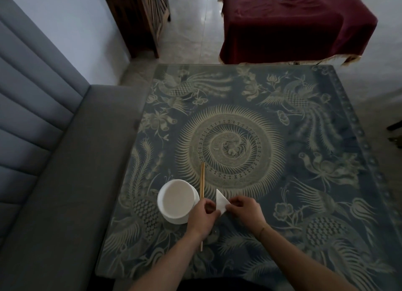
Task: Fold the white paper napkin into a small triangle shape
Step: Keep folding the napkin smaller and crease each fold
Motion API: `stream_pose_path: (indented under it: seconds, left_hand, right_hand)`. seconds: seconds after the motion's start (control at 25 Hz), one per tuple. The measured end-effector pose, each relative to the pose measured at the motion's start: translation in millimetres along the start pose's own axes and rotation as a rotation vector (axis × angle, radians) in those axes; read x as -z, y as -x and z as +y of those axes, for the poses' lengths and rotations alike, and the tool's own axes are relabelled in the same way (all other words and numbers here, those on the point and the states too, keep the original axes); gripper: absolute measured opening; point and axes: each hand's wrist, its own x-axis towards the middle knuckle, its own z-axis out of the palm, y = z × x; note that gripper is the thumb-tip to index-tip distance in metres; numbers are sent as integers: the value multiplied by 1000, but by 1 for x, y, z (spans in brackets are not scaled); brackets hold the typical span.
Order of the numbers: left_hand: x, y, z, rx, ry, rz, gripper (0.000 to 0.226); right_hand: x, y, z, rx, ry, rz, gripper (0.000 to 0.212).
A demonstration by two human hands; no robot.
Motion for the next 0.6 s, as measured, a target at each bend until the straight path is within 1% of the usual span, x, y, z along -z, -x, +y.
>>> stream_pose_path:
  seconds: [0.12, 0.2, 0.32, 0.44, 0.6]
  left_hand:
    - [-3, 3, 0, -31, -79, 58, 19]
    - [-6, 4, 0, -53, -151, 88, 14]
    - [-10, 4, 1, -93, -255, 131, 7]
    - [-12, 2, 2, -105, -309, 144, 4]
    - [-14, 0, -1, -93, -344, 142, 6]
  right_hand:
    - [-6, -3, -1, -21, 44, 29, 12]
    - [-10, -5, -1, -29, 87, 34, 7]
    - [-13, -8, -1, -27, 112, 48, 8]
    - [-15, -12, -2, -22, 104, 58, 8]
    - [-16, -17, -3, 0, 132, 54, 8]
